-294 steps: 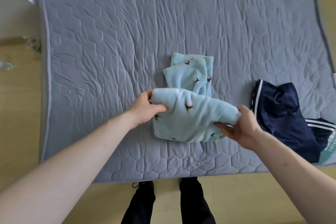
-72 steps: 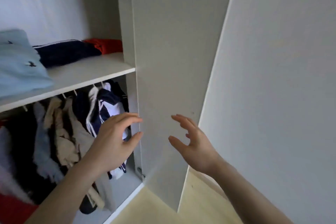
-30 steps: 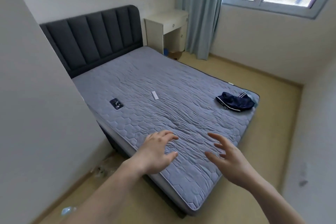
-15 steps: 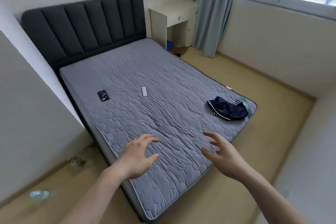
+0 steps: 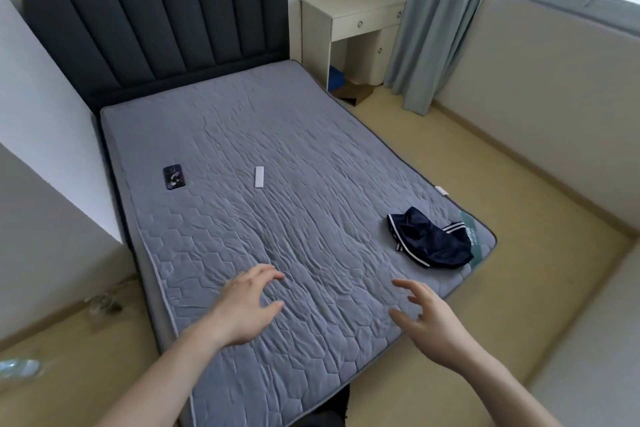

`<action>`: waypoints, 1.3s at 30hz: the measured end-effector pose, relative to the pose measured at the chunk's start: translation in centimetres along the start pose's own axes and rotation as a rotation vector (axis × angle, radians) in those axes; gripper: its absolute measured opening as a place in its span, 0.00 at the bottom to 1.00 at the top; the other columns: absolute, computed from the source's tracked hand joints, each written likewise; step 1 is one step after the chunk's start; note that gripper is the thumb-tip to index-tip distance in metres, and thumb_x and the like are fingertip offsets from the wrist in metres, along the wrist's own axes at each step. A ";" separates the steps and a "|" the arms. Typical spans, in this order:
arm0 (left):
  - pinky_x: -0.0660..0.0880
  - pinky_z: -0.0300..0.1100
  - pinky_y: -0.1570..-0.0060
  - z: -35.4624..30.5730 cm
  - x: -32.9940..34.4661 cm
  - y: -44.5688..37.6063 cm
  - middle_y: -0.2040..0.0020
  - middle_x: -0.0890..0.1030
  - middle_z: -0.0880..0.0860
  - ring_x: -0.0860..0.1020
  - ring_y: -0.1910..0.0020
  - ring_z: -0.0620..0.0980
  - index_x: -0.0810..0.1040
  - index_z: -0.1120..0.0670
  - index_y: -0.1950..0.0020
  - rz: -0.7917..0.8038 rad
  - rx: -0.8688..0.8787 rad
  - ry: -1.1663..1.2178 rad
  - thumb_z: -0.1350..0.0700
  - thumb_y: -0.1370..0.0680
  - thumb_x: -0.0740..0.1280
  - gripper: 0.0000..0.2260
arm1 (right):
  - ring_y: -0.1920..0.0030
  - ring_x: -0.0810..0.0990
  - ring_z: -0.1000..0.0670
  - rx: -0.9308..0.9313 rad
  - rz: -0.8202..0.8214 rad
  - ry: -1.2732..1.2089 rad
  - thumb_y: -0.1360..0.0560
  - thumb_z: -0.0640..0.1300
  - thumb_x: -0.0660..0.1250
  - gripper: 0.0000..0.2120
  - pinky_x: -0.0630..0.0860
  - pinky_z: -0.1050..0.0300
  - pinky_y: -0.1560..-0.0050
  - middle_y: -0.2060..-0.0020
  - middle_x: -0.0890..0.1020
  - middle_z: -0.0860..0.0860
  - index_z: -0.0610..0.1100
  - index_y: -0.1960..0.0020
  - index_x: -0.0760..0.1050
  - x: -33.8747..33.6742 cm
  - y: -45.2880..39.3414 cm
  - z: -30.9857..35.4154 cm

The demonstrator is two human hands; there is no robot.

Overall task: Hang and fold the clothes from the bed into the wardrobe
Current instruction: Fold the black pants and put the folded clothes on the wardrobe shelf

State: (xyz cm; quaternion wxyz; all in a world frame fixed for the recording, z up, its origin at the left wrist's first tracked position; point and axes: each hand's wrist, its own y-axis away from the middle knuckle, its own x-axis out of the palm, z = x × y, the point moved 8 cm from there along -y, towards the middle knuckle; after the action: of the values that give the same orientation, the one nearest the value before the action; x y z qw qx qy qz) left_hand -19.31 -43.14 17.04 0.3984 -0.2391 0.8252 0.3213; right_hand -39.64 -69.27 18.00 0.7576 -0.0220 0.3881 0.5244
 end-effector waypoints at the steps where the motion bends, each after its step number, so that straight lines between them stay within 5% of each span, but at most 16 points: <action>1: 0.64 0.46 0.26 -1.0 0.5 -2.0 0.25 0.68 0.43 0.69 0.26 0.47 0.72 0.43 0.27 0.019 0.000 0.001 0.43 0.21 0.67 0.22 | 0.32 0.70 0.57 0.021 0.004 0.013 0.20 0.54 0.69 0.22 0.72 0.57 0.36 0.33 0.69 0.63 0.63 0.29 0.68 -1.2 -1.3 -1.2; 12: 0.66 0.44 0.28 -15.2 5.0 -21.6 0.25 0.67 0.42 0.70 0.27 0.46 0.73 0.44 0.28 0.111 0.046 0.030 0.44 0.20 0.66 0.20 | 0.36 0.73 0.59 0.198 0.022 0.044 0.20 0.53 0.69 0.19 0.73 0.61 0.43 0.33 0.70 0.61 0.59 0.31 0.71 -13.0 -13.1 -14.2; 21: 0.66 0.41 0.30 -18.4 12.4 -28.7 0.24 0.65 0.40 0.70 0.27 0.45 0.73 0.43 0.29 0.088 -0.226 0.116 0.46 0.19 0.66 0.18 | 0.42 0.76 0.58 0.196 0.260 0.197 0.22 0.47 0.69 0.20 0.69 0.62 0.41 0.29 0.69 0.55 0.52 0.31 0.73 -16.1 -27.8 -27.3; 25: 0.65 0.42 0.30 -18.4 16.9 -31.8 0.24 0.62 0.38 0.68 0.26 0.44 0.72 0.40 0.30 0.109 -0.349 0.154 0.46 0.19 0.65 0.16 | 0.24 0.66 0.45 0.190 0.360 0.311 0.23 0.46 0.70 0.24 0.67 0.54 0.28 0.22 0.63 0.48 0.50 0.27 0.72 -14.3 -35.5 -34.4; 32: 0.64 0.37 0.34 -16.9 26.7 -39.2 0.25 0.61 0.34 0.70 0.29 0.41 0.71 0.37 0.33 0.174 -0.450 0.193 0.45 0.19 0.65 0.14 | 0.19 0.49 0.38 0.262 0.503 0.507 0.22 0.48 0.64 0.31 0.60 0.44 0.23 0.17 0.49 0.44 0.51 0.20 0.63 -8.3 -45.4 -46.4; 39: 0.66 0.36 0.36 -14.9 35.6 -45.0 0.30 0.62 0.32 0.74 0.38 0.38 0.73 0.38 0.36 0.186 -0.448 0.253 0.47 0.19 0.66 0.12 | 0.17 0.41 0.40 0.282 0.578 0.658 0.23 0.43 0.60 0.27 0.56 0.40 0.22 0.17 0.41 0.42 0.58 0.26 0.70 -1.8 -51.8 -54.1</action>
State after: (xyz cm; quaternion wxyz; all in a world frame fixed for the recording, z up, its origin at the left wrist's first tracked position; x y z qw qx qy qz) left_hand -17.74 -89.38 -20.00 0.1981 -0.2826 0.7952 0.4986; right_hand -28.42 -117.70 -37.99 0.4121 0.0249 0.6658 0.6215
